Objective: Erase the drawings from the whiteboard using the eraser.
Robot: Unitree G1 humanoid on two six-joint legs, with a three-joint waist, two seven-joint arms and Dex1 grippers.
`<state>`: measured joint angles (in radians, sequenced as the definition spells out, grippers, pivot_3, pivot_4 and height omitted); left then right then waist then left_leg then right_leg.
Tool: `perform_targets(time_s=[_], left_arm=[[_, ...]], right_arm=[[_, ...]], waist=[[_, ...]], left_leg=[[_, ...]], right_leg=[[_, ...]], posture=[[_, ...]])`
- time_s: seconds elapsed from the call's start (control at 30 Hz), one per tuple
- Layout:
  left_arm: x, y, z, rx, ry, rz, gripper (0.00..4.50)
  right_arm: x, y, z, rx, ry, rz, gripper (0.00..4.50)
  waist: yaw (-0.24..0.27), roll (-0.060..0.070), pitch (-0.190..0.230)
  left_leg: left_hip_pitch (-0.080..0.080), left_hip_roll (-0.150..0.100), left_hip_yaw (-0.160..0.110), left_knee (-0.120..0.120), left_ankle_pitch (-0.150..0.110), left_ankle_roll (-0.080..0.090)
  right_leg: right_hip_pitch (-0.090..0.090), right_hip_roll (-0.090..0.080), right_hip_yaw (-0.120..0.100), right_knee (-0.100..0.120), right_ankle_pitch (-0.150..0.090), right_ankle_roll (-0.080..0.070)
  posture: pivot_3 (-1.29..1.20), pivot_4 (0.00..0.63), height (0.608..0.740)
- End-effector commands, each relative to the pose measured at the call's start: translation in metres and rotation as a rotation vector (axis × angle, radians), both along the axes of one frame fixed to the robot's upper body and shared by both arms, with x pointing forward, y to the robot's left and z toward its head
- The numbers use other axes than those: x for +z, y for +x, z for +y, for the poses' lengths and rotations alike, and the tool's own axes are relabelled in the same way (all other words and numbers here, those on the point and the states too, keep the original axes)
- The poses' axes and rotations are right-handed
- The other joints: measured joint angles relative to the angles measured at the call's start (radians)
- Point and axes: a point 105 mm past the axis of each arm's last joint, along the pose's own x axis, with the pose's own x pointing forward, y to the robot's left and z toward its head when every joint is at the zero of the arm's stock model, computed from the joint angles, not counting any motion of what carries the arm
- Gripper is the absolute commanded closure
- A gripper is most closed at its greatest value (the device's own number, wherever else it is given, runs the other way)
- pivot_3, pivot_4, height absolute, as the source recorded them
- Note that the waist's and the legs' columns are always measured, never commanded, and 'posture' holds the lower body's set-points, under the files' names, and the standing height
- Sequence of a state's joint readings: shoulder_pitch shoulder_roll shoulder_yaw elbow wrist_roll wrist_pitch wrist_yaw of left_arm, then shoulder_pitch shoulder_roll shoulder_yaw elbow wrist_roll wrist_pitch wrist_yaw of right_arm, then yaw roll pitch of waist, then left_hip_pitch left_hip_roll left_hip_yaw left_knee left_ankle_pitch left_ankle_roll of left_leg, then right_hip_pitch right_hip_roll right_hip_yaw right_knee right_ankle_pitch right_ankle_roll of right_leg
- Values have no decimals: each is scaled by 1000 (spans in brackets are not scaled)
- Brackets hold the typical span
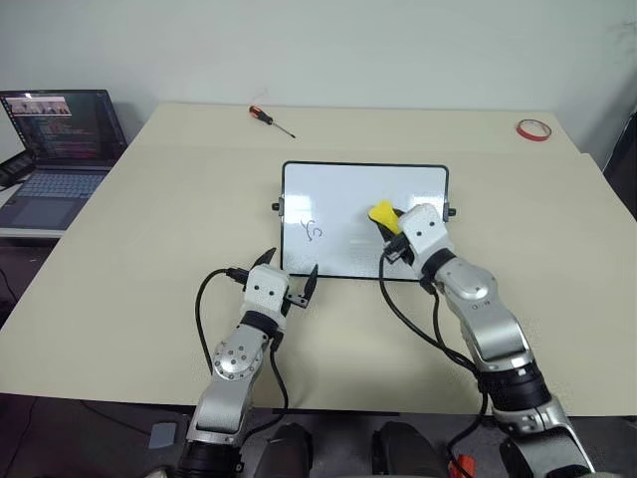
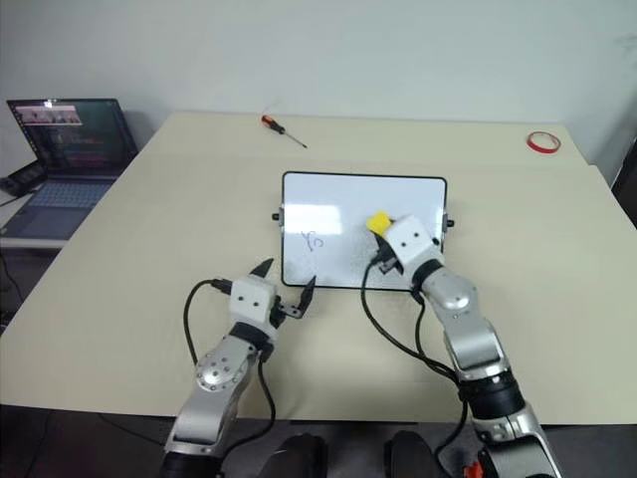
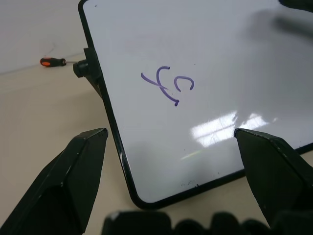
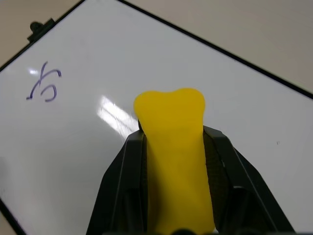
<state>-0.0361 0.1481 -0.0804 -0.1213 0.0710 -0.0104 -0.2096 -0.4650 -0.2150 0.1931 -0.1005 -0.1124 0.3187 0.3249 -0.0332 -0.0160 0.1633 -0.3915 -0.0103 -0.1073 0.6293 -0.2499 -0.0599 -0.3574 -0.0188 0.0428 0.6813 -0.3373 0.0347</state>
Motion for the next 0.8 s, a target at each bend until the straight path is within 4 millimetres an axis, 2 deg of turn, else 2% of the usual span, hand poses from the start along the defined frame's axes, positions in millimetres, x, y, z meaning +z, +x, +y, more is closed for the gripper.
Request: perform_targets(time_s=[0.03,0.2,0.33,0.57,0.7,0.8], left_arm=[[5,0,-4,-18,-43,-22,0],[4,-2,-5,-18,-45,-23,0],[3,-3,-4,-7,-45,-24,0],[3,-12,4,28,-37,-18,0],[1,-16,3,27,-36,-11,0],[3,-15,3,25,-34,-13,0]], right_arm=[[25,6,22,49,3,-100,3299],[37,17,48,109,0,-150,3299],[20,22,66,154,-13,-120,3299],[-14,24,81,186,-76,-50,3299],[-20,29,83,175,-85,-47,3299],[-14,32,90,180,-84,-67,3299]], waist=[[0,0,0],[1,0,0],[1,0,0],[1,0,0],[0,0,0],[-2,0,0]], left_leg=[[0,0,0,0,0,0],[0,0,0,0,0,0],[0,0,0,0,0,0],[0,0,0,0,0,0],[1,0,0,0,0,0],[3,1,1,0,0,0]], right_leg=[[0,0,0,0,0,0],[0,0,0,0,0,0],[0,0,0,0,0,0],[-1,0,0,0,0,0],[-1,0,0,1,0,0],[1,0,1,3,1,-1]], posture=[[0,150,740],[0,150,740],[0,150,740],[0,150,740],[0,150,740],[0,150,740]])
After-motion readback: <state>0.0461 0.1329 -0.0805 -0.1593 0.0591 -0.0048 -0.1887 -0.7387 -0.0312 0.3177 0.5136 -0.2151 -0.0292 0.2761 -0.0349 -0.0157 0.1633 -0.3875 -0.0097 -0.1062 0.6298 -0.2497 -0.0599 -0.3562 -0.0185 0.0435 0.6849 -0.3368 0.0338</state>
